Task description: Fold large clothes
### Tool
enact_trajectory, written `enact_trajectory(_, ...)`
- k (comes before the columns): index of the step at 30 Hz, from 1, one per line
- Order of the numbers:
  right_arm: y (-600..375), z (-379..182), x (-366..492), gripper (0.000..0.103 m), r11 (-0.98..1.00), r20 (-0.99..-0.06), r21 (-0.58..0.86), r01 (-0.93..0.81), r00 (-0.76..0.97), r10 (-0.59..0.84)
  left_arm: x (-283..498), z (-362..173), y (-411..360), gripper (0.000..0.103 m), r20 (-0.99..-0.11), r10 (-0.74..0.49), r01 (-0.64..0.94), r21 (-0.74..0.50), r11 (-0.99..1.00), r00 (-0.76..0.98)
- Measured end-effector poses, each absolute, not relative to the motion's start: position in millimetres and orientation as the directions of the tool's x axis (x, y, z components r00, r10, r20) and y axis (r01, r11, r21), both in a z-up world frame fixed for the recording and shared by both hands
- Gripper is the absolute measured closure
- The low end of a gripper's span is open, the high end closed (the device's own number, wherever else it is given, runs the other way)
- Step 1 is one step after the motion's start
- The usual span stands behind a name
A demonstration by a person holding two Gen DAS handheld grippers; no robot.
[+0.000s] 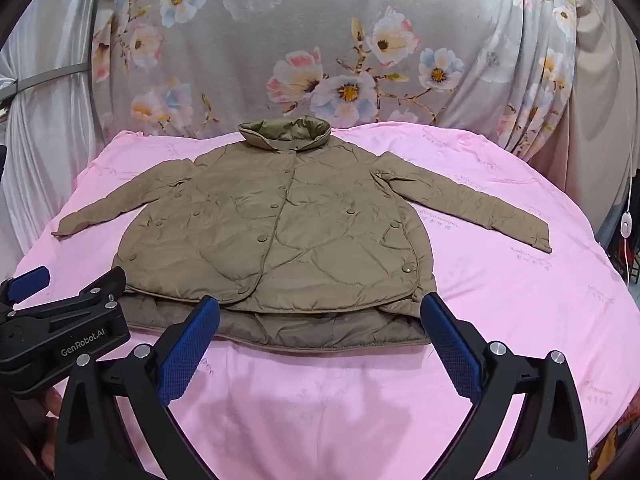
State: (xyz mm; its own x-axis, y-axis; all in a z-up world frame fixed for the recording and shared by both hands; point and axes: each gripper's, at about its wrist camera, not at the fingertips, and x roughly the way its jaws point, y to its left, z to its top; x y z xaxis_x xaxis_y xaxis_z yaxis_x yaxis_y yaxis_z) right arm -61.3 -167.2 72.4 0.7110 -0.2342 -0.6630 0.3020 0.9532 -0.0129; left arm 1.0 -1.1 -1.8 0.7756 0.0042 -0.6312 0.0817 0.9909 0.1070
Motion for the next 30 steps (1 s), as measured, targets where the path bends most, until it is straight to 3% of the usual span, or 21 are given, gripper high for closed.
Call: enact_trajectory(30, -161.6, 75.0, -67.7, 0.005, 0.955, -0.671, -0.016, 0.295, 0.705, -0.229, -10.6, 2.8, -3.9, 0.005, -0.631, 0.008, 0.086, 0.119, 0.989, 0.776)
